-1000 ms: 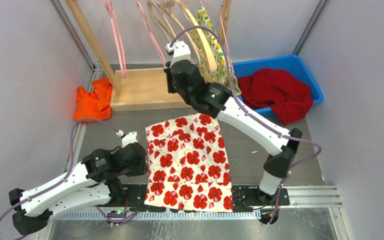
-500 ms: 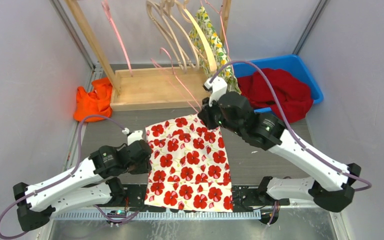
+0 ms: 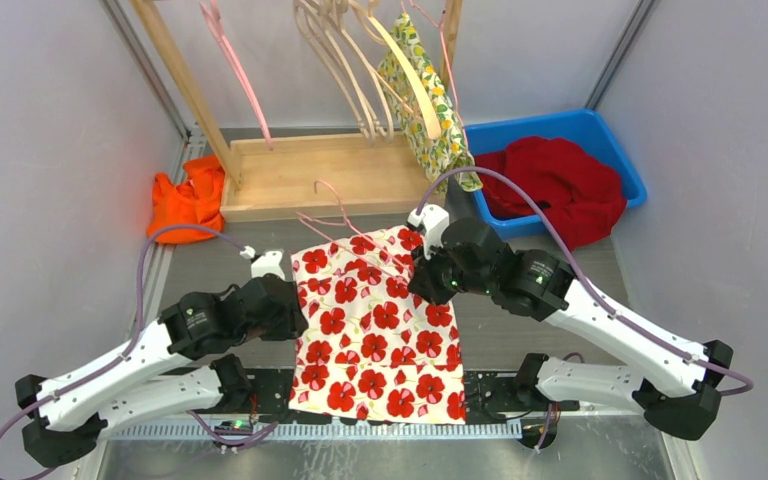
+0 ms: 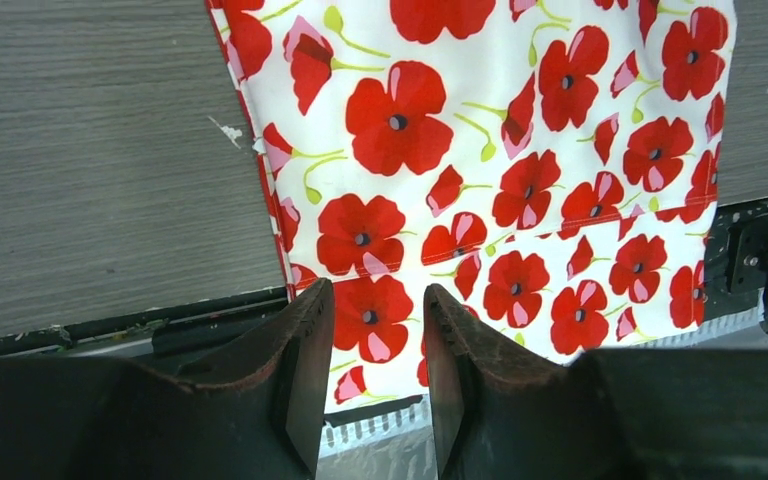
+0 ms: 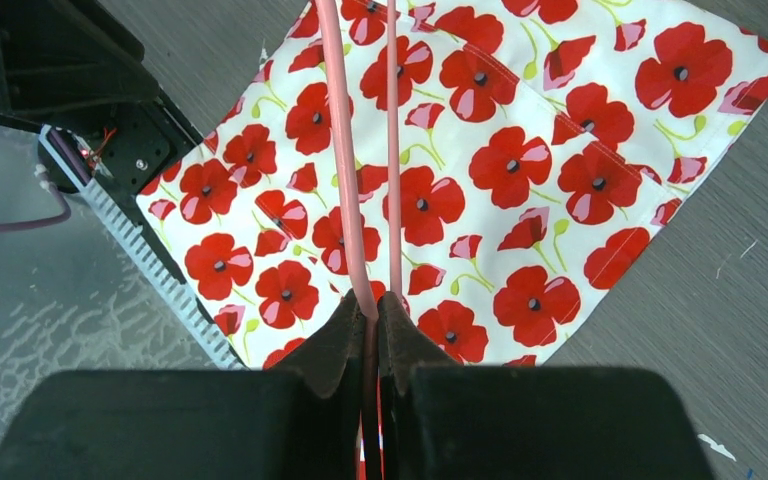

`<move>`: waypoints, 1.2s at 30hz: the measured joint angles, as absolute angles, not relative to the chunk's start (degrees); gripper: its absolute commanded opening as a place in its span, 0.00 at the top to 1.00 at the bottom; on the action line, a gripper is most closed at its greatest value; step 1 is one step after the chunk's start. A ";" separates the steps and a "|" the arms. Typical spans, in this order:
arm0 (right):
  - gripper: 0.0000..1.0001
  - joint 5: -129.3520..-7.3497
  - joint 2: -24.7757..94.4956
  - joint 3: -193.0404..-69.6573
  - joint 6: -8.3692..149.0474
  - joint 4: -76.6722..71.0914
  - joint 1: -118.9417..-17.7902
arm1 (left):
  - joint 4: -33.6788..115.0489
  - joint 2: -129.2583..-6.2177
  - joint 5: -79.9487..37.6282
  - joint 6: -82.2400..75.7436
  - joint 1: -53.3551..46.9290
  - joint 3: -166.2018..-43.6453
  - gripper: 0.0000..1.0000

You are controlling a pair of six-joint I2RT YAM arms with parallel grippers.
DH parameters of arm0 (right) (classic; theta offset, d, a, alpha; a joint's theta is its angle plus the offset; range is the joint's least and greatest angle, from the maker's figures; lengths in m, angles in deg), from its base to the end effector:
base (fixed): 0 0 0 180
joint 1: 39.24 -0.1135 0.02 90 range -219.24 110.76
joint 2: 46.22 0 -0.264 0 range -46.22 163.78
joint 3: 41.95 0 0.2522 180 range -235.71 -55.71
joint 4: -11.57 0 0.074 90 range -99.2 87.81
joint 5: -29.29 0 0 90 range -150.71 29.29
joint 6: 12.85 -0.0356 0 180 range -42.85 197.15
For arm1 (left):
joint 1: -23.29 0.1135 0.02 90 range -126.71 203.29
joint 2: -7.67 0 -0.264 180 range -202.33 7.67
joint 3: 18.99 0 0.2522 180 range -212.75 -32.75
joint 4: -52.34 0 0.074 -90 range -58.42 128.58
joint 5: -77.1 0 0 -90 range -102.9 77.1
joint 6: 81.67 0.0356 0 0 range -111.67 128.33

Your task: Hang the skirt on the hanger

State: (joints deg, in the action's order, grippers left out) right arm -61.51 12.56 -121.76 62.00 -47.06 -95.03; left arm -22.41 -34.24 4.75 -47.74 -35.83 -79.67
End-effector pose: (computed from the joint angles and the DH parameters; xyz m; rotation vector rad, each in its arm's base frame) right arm 0.1151 0.1701 0.3629 -0.8122 2.1705 0.6749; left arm 0.0722 -0.0998 0.2815 -0.0529 2.5375 -0.4439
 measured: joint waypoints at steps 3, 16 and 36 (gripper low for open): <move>0.99 -62.05 11.49 -120.38 62.15 -46.82 -95.01 | -22.15 -34.05 5.47 -47.74 -35.83 -79.85 0.60; 0.99 -67.65 11.10 -115.26 62.43 -44.22 -95.01 | -13.76 -38.05 11.33 -49.56 -35.52 -79.85 0.56; 0.99 -72.37 7.51 -111.53 57.62 -43.56 -94.50 | 1.81 -20.58 20.33 -51.61 -35.45 -70.84 0.20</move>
State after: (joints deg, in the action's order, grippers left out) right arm -72.37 7.51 -111.53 57.62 -43.56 -94.50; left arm 1.81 -20.58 20.33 -51.61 -35.45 -70.84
